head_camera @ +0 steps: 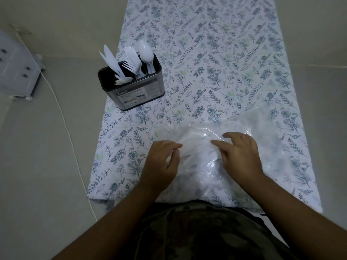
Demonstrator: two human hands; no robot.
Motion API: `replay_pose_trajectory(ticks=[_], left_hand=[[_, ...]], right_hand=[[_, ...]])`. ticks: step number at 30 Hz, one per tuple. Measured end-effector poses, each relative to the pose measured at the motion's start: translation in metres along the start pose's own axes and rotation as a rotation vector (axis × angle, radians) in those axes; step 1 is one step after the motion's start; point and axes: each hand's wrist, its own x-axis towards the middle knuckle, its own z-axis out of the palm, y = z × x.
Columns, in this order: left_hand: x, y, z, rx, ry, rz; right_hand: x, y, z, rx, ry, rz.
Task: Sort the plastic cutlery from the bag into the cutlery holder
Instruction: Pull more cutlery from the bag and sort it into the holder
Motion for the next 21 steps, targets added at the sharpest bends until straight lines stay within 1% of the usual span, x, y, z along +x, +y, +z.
replay_pose_trajectory(ticks=[3,6,9,12,15,19,21], left_hand=[[-0.009,-0.012,-0.005,0.063,-0.046,-0.051],[-0.018,-0.026,-0.001,0.121,-0.104,-0.103],[-0.021,-0.029,0.003,0.117,-0.132,-0.144],[-0.016,-0.022,0.007,0.1,-0.113,-0.123],[-0.013,-0.018,0.012,0.09,-0.092,-0.109],[-0.014,-0.015,0.015,0.045,-0.077,-0.098],[-0.015,-0.014,0.017,0.04,-0.028,-0.082]], right_hand=[[0.0,-0.003,0.003,0.049,0.044,-0.02],[0.012,-0.014,-0.015,0.132,0.101,0.007],[0.025,-0.032,-0.043,0.081,0.212,-0.116],[0.028,-0.052,-0.062,0.056,0.289,-0.234],[0.026,-0.057,-0.06,-0.006,0.297,-0.279],[0.028,-0.048,-0.065,0.033,0.32,-0.292],[0.029,-0.043,-0.063,0.02,0.283,-0.288]])
